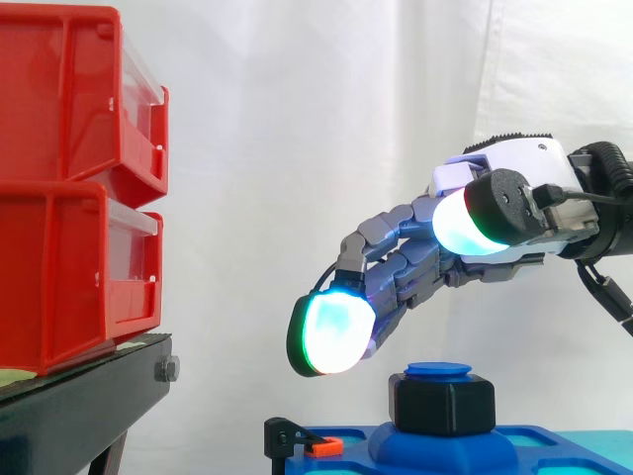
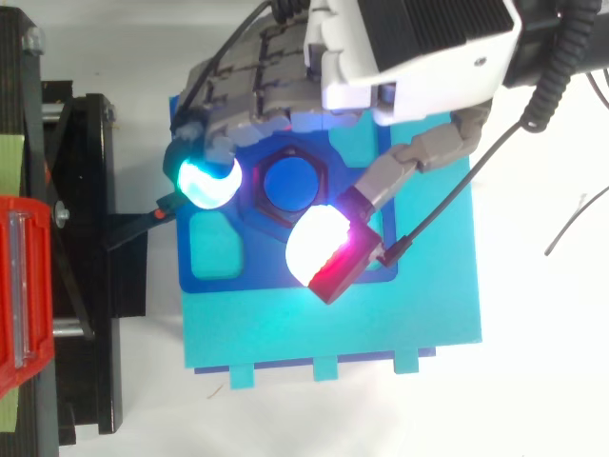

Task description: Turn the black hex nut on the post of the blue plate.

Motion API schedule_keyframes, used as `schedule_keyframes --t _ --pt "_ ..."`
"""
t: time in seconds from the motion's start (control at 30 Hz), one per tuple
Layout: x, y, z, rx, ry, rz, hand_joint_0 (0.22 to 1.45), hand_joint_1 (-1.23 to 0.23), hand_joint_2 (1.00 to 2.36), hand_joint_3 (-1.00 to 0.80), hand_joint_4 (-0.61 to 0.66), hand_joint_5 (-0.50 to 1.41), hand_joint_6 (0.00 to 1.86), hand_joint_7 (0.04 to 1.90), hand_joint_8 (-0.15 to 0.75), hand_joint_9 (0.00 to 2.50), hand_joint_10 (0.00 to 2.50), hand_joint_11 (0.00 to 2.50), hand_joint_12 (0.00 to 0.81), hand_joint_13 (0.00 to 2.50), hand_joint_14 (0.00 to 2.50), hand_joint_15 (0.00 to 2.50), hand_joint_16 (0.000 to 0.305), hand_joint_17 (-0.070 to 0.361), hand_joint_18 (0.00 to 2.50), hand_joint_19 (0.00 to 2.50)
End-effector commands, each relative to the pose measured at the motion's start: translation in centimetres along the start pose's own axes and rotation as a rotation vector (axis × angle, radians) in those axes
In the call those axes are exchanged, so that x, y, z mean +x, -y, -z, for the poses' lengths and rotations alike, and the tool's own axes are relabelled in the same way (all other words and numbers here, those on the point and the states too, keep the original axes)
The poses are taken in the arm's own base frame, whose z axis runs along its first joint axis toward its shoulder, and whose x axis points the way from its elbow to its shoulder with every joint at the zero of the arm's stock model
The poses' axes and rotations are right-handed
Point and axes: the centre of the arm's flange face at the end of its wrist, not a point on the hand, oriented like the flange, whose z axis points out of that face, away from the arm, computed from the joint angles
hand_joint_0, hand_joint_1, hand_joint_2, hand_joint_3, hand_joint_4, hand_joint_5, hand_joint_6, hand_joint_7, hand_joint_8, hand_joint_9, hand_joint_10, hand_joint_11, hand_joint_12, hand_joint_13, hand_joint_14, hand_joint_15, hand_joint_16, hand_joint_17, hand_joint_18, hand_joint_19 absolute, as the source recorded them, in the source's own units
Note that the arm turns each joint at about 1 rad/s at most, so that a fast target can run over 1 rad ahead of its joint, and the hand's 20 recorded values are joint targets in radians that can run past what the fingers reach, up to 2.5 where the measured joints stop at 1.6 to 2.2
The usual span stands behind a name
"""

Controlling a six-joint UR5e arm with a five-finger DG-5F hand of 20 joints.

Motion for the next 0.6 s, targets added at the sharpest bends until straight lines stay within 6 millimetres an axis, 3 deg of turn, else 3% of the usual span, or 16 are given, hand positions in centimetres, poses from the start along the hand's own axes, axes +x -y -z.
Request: schedule_keyframes --t 0.0,0.2,0.3,0.57 --pt "0.5 -0.6 -0.3 0.014 -0.012 -0.004 0.50 -0.24 1.00 -0.50 0.26 -0.20 0.50 0.79 0.301 0.47 0.00 0.00 0.385 0.48 0.00 0.12 0.053 0.120 0.43 0.35" --pt "1.4 -1.1 -0.6 0.027 -0.019 -0.003 0.51 -0.25 1.00 -0.50 0.24 -0.20 0.50 0.79 0.290 0.45 0.00 0.00 0.379 0.47 0.00 0.13 0.052 0.117 0.41 0.35" --pt "1.5 -1.4 -0.8 0.023 -0.017 -0.002 0.50 -0.36 1.00 -0.50 0.24 -0.20 0.50 0.78 0.290 0.44 0.00 0.00 0.382 0.46 0.00 0.13 0.053 0.118 0.40 0.36" --pt "2.2 -1.2 -0.7 0.027 -0.021 0.002 0.50 -0.35 1.00 -0.50 0.24 -0.20 0.50 0.78 0.291 0.44 0.00 0.00 0.381 0.45 0.00 0.12 0.053 0.119 0.40 0.35"
